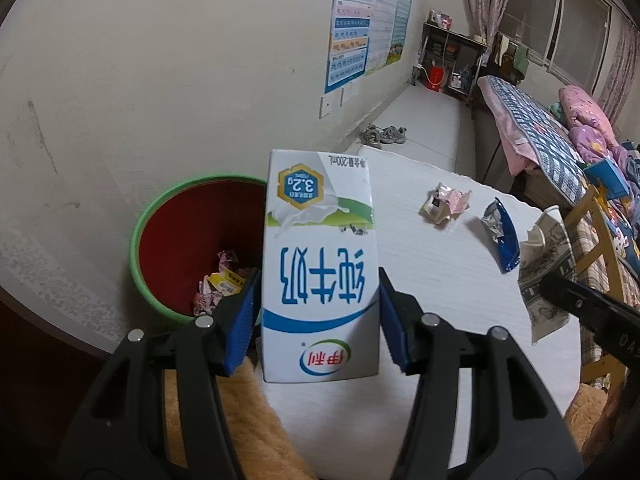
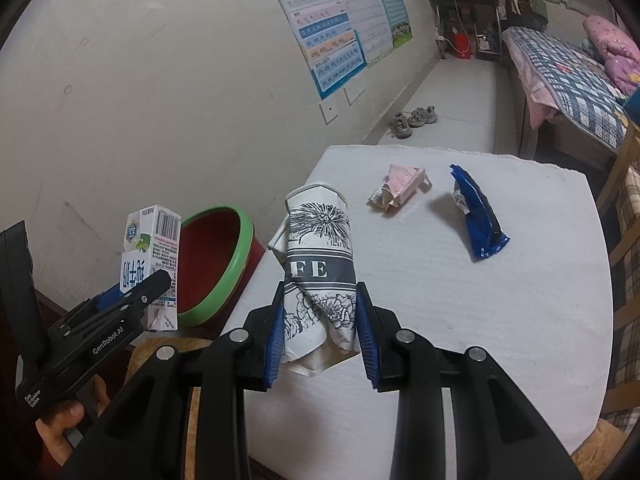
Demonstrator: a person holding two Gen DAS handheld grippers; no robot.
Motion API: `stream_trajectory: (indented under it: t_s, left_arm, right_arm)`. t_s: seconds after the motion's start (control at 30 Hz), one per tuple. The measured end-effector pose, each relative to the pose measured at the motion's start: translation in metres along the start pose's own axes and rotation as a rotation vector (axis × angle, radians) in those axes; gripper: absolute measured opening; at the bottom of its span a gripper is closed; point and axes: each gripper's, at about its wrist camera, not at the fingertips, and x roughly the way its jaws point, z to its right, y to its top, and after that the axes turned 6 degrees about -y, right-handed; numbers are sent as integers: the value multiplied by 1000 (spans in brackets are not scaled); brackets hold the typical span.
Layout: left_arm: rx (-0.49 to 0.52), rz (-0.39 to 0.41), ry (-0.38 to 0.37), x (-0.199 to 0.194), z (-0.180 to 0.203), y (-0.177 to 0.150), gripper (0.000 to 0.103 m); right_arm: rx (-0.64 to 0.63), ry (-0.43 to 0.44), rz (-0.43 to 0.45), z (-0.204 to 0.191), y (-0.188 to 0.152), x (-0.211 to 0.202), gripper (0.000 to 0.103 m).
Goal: Collect trash
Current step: 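Carry the milk carton and white wrapper over the red bin with both tools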
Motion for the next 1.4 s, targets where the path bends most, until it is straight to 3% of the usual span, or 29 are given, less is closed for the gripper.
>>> stream_trajectory:
  t_s: [0.87,1.4]
  left_arm:
    - [-90,5,78,-1,-67,-6,53]
    - [-127,8,101,1,-90,-5,53]
  right_arm:
    - [-139,22,-51,-60,1,35,32]
    - [-177,32,-54,-69,9,48,32]
